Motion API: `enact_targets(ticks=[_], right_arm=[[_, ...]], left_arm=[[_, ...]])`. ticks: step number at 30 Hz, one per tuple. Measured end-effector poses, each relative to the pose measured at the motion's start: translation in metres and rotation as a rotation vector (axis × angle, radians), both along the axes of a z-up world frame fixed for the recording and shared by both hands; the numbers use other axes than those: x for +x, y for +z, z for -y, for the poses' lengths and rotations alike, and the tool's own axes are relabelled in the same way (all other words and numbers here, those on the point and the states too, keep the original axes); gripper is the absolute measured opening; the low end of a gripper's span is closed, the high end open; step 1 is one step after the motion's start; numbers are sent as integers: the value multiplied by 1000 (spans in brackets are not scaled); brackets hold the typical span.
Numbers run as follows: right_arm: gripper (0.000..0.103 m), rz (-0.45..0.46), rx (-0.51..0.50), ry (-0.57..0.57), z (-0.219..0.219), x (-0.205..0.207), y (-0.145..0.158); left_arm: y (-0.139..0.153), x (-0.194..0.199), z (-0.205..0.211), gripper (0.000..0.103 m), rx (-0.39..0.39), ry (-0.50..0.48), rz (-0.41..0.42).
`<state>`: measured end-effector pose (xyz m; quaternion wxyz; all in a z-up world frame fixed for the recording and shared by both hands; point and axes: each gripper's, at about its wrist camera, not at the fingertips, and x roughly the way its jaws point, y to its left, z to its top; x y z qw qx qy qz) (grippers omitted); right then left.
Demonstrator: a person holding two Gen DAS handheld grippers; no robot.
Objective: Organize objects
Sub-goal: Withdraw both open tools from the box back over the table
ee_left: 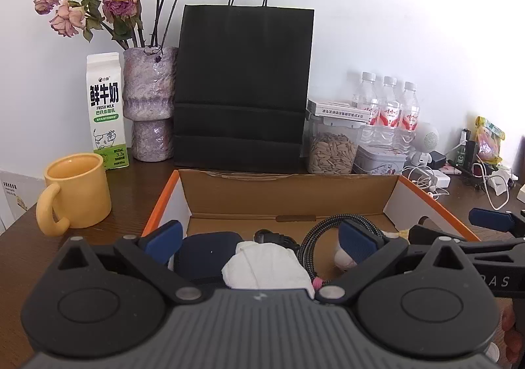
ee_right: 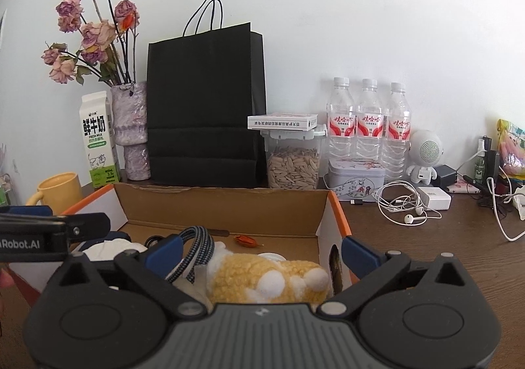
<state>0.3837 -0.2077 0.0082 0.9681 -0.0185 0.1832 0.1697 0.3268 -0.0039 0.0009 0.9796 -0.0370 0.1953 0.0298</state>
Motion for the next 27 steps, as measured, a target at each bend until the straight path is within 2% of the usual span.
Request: enact_targets(ticks=[12,27], right_arm=[[103,35,-4,-16,19,-25,6],[103,12,-19,-12,34,-61,2]], left_arm=[[-3,-32,-15,103,-23,53,60],[-18,-73,-12,103,8,31,12]])
